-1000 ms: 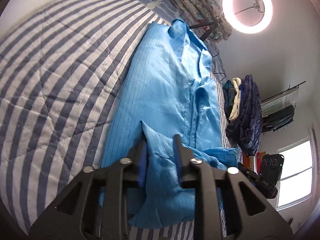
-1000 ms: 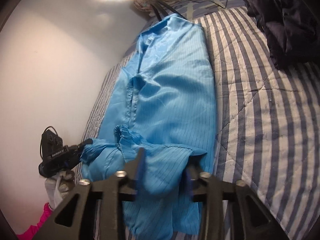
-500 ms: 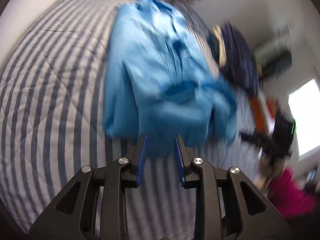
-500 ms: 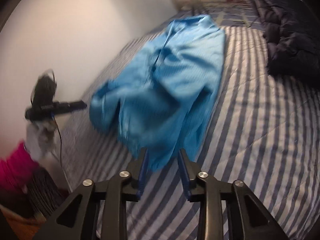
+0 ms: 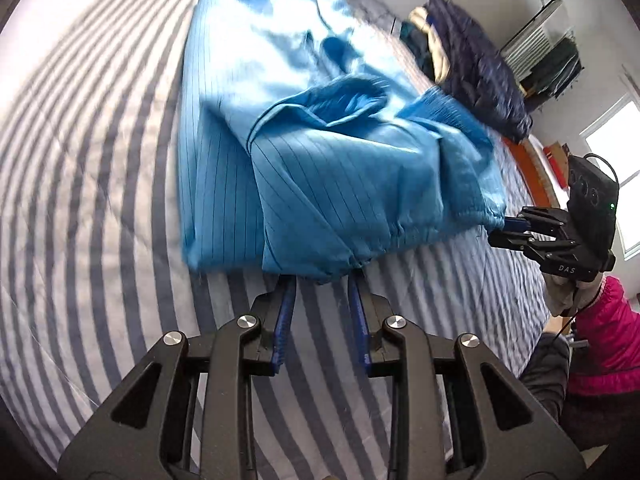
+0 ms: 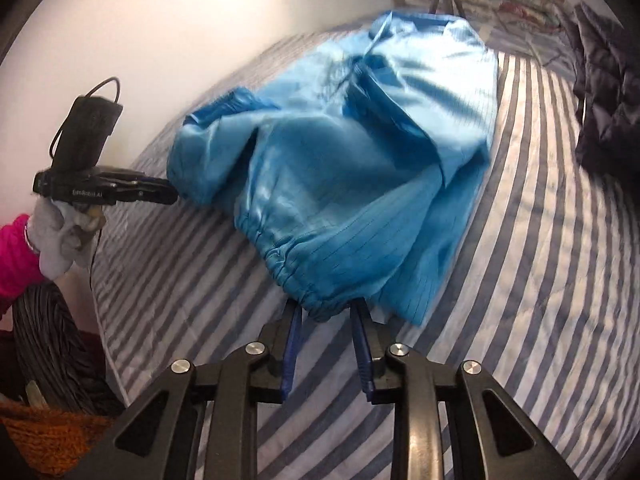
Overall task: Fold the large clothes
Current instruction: 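Open both grippers and lift them off the folded hem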
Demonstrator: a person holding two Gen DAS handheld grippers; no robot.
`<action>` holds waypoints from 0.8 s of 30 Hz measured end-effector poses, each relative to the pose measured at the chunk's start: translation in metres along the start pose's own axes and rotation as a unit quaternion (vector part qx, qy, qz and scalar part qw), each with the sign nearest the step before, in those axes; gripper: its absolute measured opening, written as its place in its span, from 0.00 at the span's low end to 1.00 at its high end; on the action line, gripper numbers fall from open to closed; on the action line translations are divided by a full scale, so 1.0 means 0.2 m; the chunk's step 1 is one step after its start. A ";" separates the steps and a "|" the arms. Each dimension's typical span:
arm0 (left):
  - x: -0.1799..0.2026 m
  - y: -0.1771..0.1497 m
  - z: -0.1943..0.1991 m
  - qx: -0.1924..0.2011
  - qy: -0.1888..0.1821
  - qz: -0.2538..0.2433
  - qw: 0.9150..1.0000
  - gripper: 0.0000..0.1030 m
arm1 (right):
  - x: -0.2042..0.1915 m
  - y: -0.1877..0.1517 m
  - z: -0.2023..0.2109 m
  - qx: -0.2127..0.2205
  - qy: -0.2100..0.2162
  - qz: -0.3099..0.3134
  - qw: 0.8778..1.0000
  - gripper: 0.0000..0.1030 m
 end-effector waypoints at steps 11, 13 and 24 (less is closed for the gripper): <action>-0.04 0.33 0.02 0.070 0.005 0.019 0.997 0.24 | 0.08 0.37 0.00 0.049 -0.036 0.007 0.998 0.25; -0.08 0.39 0.00 0.078 0.001 0.031 0.997 0.24 | 0.12 0.45 -0.02 0.056 -0.040 -0.001 0.998 0.25; -0.28 0.60 0.05 0.101 0.019 0.063 0.993 0.24 | 0.45 0.66 -0.02 0.107 -0.041 -0.132 0.985 0.33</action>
Point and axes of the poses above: each gripper's, at about its wrist camera, not at the fingertips, and z roughly against the way its jaws point, x to its right, y to its top, the point moved 2 cm from there along -z, roughly the way its jaws point, and after that the axes turned 3 degrees about -y, right-handed, at the moved point
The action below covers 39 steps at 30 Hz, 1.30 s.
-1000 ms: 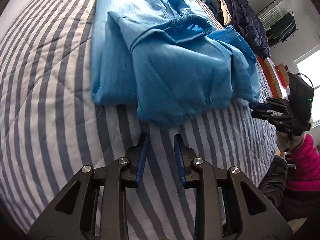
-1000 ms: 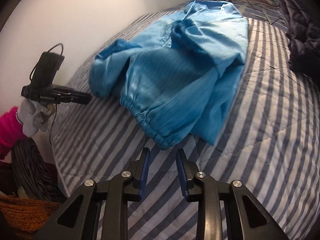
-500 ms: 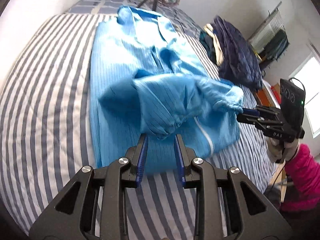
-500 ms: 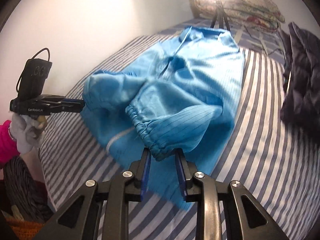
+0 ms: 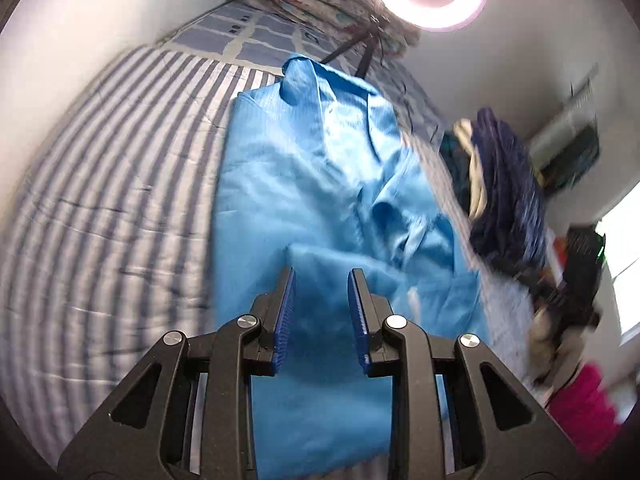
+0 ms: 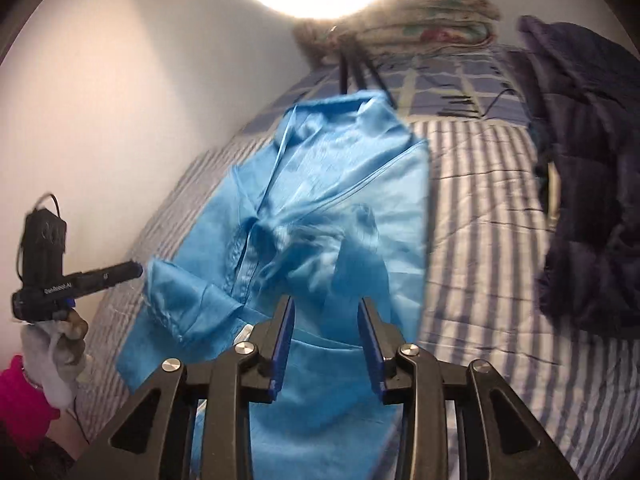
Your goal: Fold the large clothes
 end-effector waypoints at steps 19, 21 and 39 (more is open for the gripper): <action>0.14 0.22 -0.24 -0.003 0.070 -0.032 0.997 0.24 | 0.03 -0.39 0.09 -0.052 0.018 0.015 0.998 0.33; 0.09 0.25 -0.18 0.004 0.057 -0.015 0.998 0.24 | 0.05 -0.39 0.11 -0.050 0.014 0.009 0.999 0.34; -0.15 -0.07 -0.21 -0.060 0.030 0.012 0.998 0.08 | 0.26 -0.26 -0.07 -0.038 0.069 -0.117 0.990 0.39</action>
Point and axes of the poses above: each gripper's, at about its wrist camera, not at the fingertips, and z roughly against the way its jaws point, x to its right, y to its top, the point moved 2 cm from there along -z, roughly the way its jaws point, and after that the axes turned 3 degrees about -y, right-handed, at the moved point
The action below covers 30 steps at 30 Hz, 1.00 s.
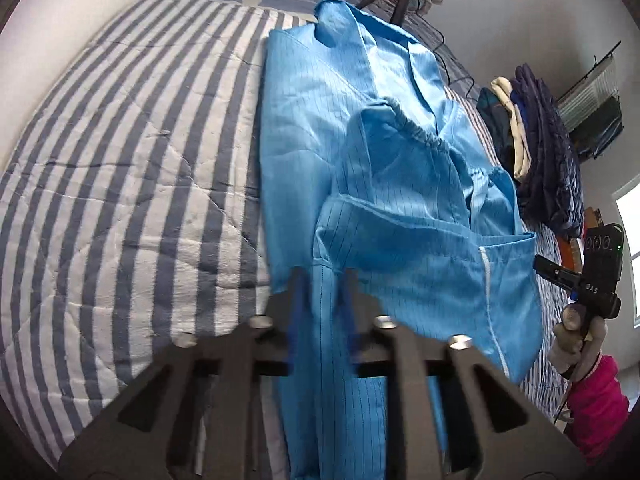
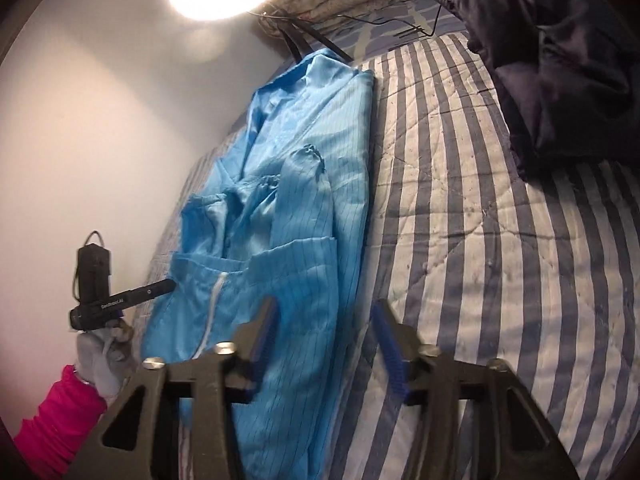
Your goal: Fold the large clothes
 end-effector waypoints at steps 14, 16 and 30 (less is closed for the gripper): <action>-0.03 -0.05 0.14 0.053 0.066 -0.005 0.996 0.19 | -0.17 0.08 -0.14 -0.015 -0.124 0.101 0.987 0.04; 0.03 -0.07 0.22 0.078 0.076 -0.033 0.994 0.19 | -0.17 0.07 -0.09 0.000 -0.132 0.093 0.987 0.26; 0.19 -0.05 -0.11 0.039 0.116 -0.092 0.988 0.19 | -0.42 -0.02 -0.20 0.037 -0.182 0.213 0.959 0.26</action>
Point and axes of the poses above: each gripper's, at about its wrist camera, not at the fingertips, and z roughly against the way its jaws point, x to its right, y to its top, the point moved 2 cm from there along -z, roughly the way its jaws point, and after that the axes turned 3 degrees about -y, right-handed, at the moved point
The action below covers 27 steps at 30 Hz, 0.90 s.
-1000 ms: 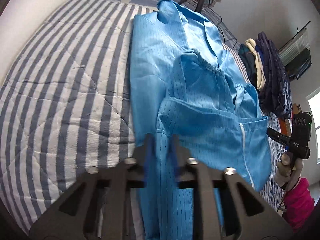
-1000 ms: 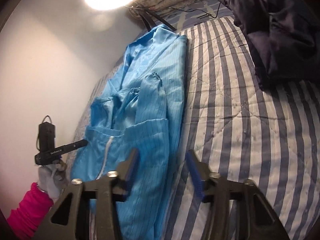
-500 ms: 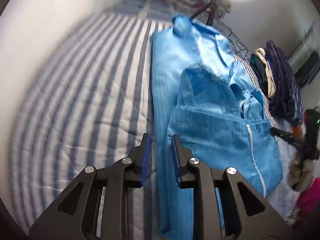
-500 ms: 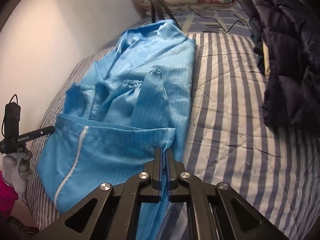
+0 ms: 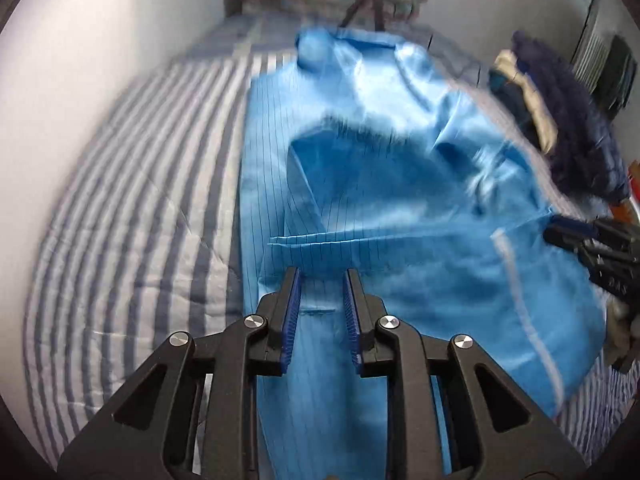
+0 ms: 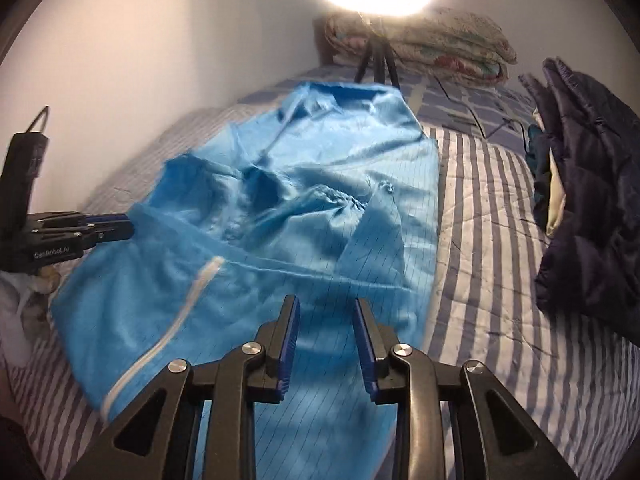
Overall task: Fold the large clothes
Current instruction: 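Grasp the shirt collar with the left gripper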
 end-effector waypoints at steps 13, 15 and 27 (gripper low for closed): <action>0.01 0.38 0.24 0.047 -0.054 0.011 0.997 0.22 | 0.15 0.12 0.05 -0.017 0.054 -0.044 0.997 0.29; 0.00 0.53 0.30 0.064 -0.067 0.025 0.995 0.23 | 0.20 0.19 0.11 0.000 0.057 -0.052 0.997 0.29; -0.07 1.27 0.38 0.106 -0.099 0.061 0.988 0.44 | 0.46 0.58 0.14 0.039 0.067 -0.092 0.993 0.39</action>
Point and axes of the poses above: each gripper's, at about its wrist camera, not at the fingertips, and z roughly against the way its jaws point, x to its right, y to its top, the point moved 2 cm from there along -z, roughly the way its jaws point, and after that the axes turned 3 degrees about -y, right-handed, at the moved point
